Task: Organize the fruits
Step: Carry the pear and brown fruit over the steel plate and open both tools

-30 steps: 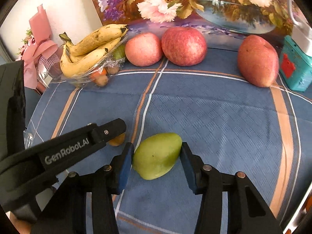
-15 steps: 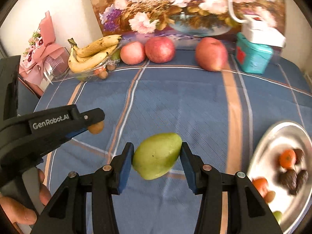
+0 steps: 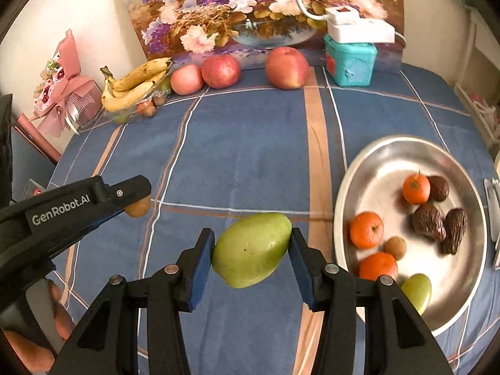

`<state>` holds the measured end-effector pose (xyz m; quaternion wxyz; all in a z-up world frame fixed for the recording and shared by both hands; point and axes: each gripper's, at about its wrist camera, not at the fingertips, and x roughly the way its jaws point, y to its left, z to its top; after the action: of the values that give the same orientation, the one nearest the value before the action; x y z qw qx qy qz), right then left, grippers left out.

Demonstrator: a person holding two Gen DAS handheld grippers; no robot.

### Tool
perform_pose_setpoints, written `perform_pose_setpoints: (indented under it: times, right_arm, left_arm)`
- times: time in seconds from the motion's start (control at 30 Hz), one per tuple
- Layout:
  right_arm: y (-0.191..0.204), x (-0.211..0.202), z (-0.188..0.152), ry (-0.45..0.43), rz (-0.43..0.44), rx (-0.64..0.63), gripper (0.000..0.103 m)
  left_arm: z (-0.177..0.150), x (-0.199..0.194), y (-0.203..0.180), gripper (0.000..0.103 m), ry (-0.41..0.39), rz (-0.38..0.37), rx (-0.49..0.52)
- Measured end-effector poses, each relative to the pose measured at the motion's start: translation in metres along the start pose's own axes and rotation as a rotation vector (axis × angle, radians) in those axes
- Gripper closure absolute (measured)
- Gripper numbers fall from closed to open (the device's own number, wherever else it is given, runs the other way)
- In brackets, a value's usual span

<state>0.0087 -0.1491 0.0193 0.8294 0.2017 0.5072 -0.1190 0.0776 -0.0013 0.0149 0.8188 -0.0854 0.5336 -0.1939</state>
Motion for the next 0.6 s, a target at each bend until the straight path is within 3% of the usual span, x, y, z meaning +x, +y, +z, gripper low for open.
perform_pose_setpoints:
  times: [0.27,0.6]
  right_arm:
    - [-0.04,-0.003,0.007,0.0,-0.092,0.056,0.053]
    - [-0.137,-0.015,0.004,0.013,-0.218,0.296,0.053]
  left_arm:
    - [-0.011,0.012,-0.043,0.076,0.042,-0.033,0.109]
    - [-0.055,0.035,-0.132,0.076,0.129,-0.143,0.354]
